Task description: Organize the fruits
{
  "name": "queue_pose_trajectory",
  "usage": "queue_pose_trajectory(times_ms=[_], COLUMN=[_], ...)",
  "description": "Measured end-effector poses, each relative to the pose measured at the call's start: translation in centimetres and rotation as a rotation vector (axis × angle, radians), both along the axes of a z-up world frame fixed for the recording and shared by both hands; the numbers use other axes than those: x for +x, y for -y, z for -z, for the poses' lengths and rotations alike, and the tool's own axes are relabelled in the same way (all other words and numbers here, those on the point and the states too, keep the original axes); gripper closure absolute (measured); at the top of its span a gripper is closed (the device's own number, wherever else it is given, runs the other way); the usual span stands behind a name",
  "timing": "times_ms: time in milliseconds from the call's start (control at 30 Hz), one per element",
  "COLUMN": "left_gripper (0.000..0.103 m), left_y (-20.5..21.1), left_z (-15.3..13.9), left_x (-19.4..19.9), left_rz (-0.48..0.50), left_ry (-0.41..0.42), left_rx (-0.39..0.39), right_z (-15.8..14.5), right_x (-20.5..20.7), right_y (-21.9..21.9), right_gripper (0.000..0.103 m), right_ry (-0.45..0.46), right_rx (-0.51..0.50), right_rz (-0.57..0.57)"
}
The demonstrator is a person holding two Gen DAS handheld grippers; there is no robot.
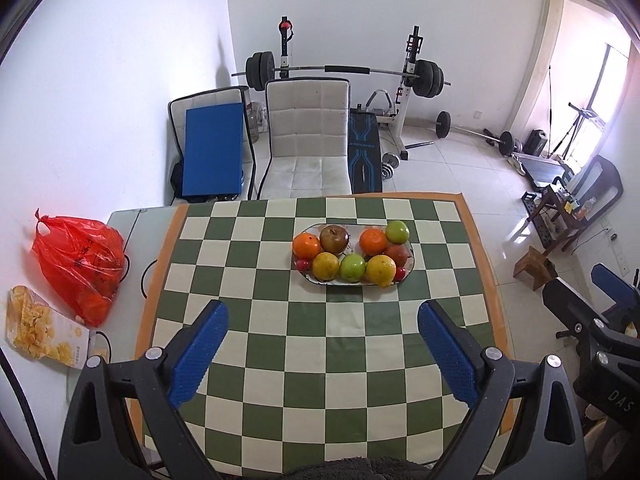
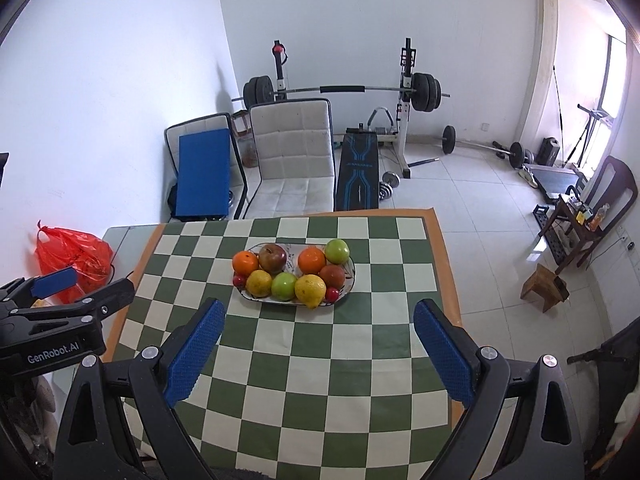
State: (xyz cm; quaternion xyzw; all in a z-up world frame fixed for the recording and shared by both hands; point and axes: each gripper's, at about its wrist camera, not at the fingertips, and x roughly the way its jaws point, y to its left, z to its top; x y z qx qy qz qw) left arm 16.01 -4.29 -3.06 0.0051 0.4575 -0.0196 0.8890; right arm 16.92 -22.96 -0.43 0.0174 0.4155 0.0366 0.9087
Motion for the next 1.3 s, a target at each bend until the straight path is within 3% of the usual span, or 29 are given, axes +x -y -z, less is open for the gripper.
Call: queue_pose_trajectory(times_ms=[200, 600, 1300], left_gripper=[0.006, 0.006, 0.006], left_y=[0.0, 0.1, 0.3], left_z=[-0.4, 0.7, 6.7], left_x=[-0.5, 0.9, 5.5], left_rz=[0.001, -0.03, -0.068], left_ry=[0.02, 0.047, 0.004], left_rx=[0.004, 0.018, 0.069], right_z=[-1.5, -0.8, 8.2], right_x=[-1.3, -0.7, 7.1], right_y=[0.3, 0.4, 0.4], right_gripper=[0.005, 0.005, 0.004], right_ry=[0.019, 0.012, -0.03], right_rx=[0.013, 0.024, -0.015], right_rz=[0.013, 0.027, 0.05])
